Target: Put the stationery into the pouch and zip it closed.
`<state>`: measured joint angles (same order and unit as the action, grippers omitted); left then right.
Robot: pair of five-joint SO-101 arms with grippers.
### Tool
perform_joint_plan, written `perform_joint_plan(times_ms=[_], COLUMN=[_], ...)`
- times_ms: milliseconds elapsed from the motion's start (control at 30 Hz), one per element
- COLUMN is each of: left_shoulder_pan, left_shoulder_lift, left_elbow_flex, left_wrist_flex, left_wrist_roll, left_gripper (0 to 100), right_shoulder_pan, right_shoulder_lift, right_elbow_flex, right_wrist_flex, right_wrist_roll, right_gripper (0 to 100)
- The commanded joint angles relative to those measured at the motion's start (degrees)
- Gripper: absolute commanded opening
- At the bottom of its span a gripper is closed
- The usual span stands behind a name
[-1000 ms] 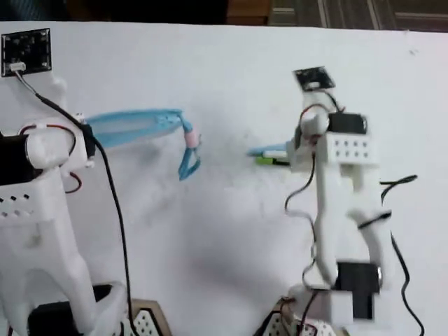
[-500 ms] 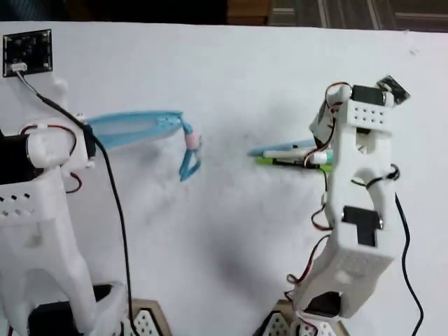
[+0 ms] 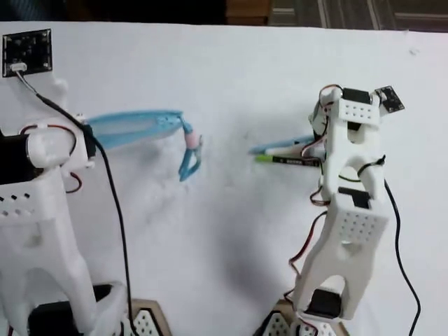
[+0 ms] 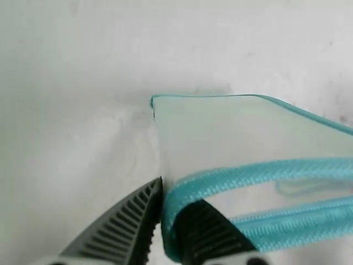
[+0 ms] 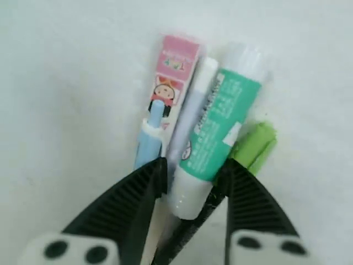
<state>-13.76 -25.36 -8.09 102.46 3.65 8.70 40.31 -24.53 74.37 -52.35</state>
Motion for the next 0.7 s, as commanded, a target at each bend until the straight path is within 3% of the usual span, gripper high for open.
perform_joint_plan(times_ms=[0, 667], left_shoulder_pan=[-0.6, -0.6], left_shoulder_lift=[-1.8, -1.7], left_elbow_flex=[-0.4, -0.8], left_wrist_flex=[-1.0, -1.1], left_wrist_roll=[-0.3, -0.4], left_gripper=[2, 2], right_shoulder_pan=[0.7, 0.8], right_shoulder_lift=[1.7, -5.5], right_elbow_flex=[-1.4, -10.8], right_wrist_flex=[1.5, 21.2], right_wrist_roll=[-0.4, 6.9], right_gripper=[8.5, 2.6])
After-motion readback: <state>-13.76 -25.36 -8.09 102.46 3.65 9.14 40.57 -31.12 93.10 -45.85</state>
